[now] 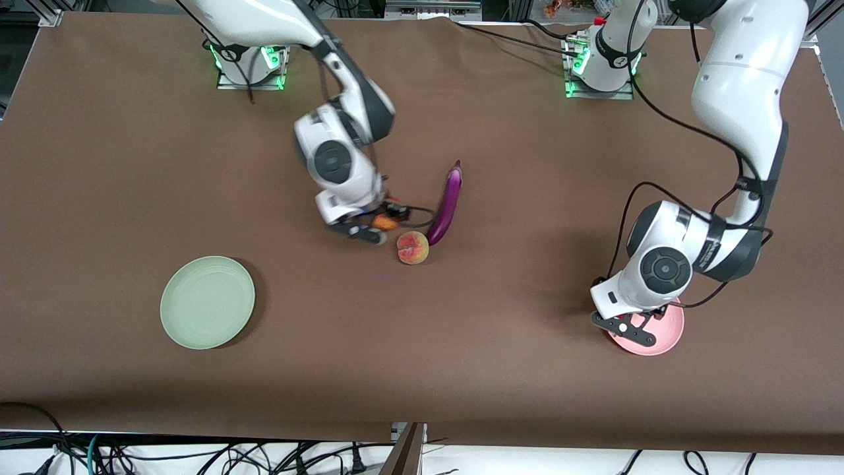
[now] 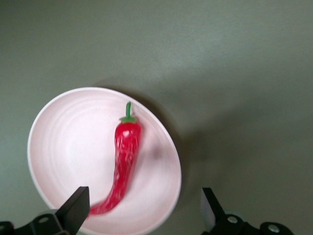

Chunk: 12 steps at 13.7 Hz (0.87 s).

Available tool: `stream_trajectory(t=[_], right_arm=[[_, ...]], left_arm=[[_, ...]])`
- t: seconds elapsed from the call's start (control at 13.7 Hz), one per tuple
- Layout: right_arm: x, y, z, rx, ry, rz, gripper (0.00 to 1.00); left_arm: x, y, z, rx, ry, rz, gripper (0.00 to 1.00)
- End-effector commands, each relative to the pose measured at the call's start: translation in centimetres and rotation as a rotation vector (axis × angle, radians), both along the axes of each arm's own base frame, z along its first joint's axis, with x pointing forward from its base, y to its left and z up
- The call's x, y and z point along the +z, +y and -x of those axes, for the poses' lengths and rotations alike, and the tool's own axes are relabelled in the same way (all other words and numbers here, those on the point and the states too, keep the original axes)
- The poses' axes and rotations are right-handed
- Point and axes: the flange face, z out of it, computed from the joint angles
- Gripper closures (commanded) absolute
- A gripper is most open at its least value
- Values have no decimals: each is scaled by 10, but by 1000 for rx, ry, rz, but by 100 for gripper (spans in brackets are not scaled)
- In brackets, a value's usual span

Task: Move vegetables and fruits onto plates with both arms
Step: 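Release the chili on the pink plate while the right gripper carries the pomegranate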

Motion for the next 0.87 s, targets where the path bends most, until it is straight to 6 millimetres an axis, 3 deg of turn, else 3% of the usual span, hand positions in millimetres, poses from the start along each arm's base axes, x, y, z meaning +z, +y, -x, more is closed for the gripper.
stream_trajectory(t=[0.0, 0.07, 0.22, 0.44, 0.58, 0.73, 0.8], right_arm=[[37, -114, -56, 175, 32, 19, 95], [36, -162, -73, 240, 22, 6, 95], [15, -260, -104, 294, 1, -8, 95], [-31, -363, -132, 397, -103, 10, 95], [-57, -398, -142, 430, -177, 49, 95], [-65, -401, -144, 417, -198, 62, 95], [-69, -401, -144, 421, -193, 63, 95]], left_arm=[[50, -29, 23, 11, 69, 31, 0], [55, -46, 31, 45, 102, 76, 0], [56, -91, 48, 107, 143, 159, 0], [54, -187, 85, 157, 140, 154, 0], [48, -248, 113, 213, 110, 151, 0], [30, -303, 146, 222, 109, 148, 0], [17, -320, 159, 217, 111, 149, 0]])
